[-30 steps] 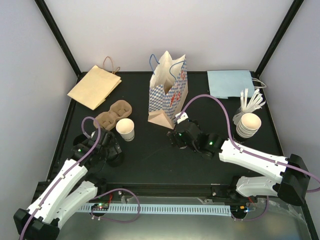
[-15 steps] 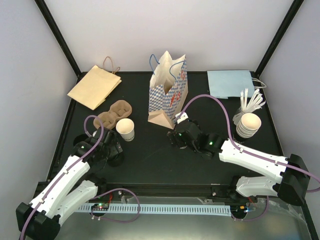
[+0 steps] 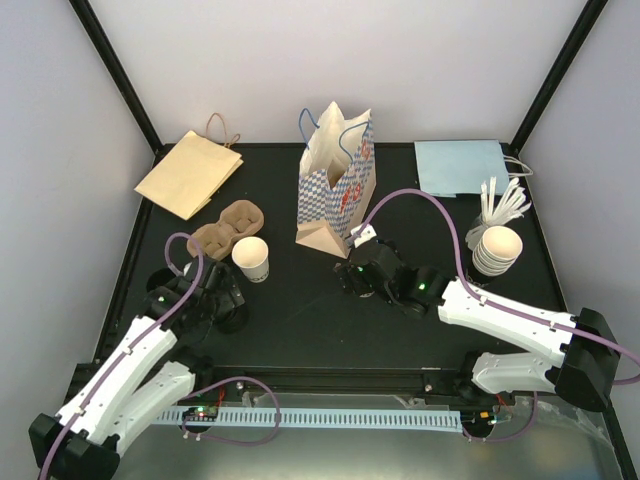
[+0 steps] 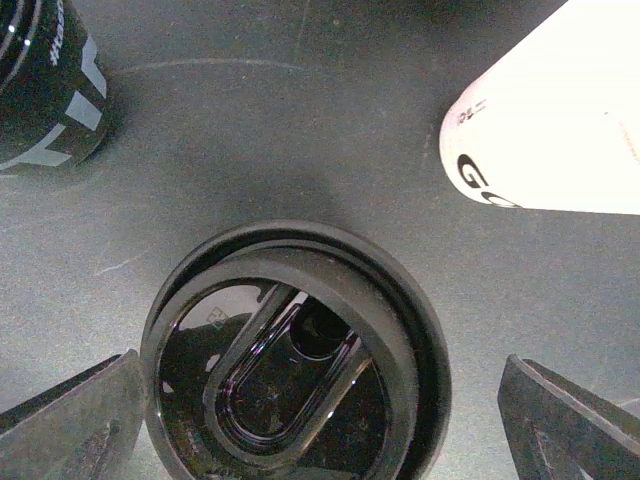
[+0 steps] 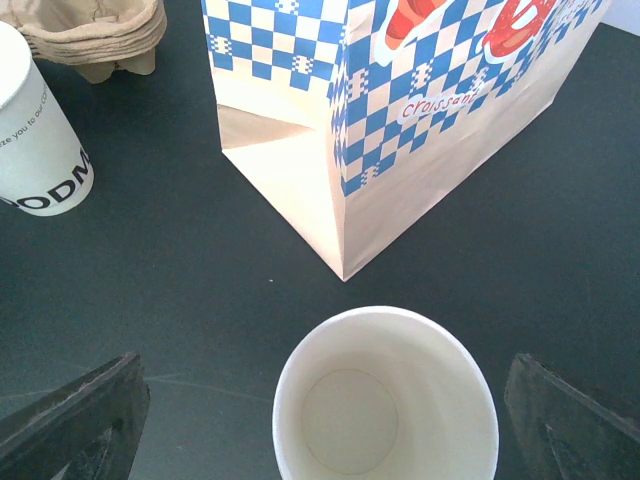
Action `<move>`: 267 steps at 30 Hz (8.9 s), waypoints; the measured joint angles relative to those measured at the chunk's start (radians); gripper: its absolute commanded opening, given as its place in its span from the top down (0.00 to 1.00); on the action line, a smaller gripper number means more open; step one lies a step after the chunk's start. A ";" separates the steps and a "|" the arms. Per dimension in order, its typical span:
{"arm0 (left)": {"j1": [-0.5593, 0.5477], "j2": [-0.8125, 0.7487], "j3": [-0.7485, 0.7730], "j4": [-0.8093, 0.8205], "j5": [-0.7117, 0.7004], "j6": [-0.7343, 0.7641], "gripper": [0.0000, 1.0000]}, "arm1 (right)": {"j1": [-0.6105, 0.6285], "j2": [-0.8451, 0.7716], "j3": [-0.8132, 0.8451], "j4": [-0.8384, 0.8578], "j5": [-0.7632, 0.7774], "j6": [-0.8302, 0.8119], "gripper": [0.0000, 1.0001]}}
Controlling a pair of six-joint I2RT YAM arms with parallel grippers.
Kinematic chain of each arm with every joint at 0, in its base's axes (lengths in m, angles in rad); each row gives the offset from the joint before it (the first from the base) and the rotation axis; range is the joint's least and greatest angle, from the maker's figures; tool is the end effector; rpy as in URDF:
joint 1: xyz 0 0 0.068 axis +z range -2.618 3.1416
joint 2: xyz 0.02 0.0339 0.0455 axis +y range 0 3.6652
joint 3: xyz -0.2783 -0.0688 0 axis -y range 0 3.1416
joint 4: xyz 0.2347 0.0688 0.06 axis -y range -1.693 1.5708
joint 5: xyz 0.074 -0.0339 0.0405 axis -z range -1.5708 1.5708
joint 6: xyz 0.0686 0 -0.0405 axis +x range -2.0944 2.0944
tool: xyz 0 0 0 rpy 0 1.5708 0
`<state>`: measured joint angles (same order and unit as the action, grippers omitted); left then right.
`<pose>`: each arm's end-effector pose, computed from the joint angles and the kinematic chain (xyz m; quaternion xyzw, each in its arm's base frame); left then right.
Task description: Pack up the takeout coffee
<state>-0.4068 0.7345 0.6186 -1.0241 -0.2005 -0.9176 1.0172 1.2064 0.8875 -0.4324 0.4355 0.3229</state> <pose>0.1087 -0.0320 0.2042 -0.2663 0.9351 -0.0537 0.2278 0.1624 0.2077 0.2640 -0.2238 0.8714 0.0863 0.4279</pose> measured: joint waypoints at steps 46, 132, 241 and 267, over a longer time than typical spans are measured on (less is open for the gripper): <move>0.041 -0.029 -0.032 0.009 0.044 -0.045 0.27 | 0.000 -0.015 -0.023 0.000 0.001 0.000 0.00; -0.634 0.869 0.603 0.620 0.094 0.834 0.36 | -0.520 -0.464 -0.200 -0.145 -0.356 0.241 0.00; -0.517 1.067 0.786 0.477 0.216 0.836 0.39 | -0.889 0.356 -0.175 0.320 -1.126 0.237 0.99; -0.604 0.822 0.534 0.443 0.266 0.744 0.43 | -0.573 0.349 -0.357 0.483 -1.170 0.304 0.99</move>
<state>-1.0111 1.5566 1.1530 -0.5812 0.0650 -0.1738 0.4438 1.5558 0.5304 0.0509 -0.7341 0.6266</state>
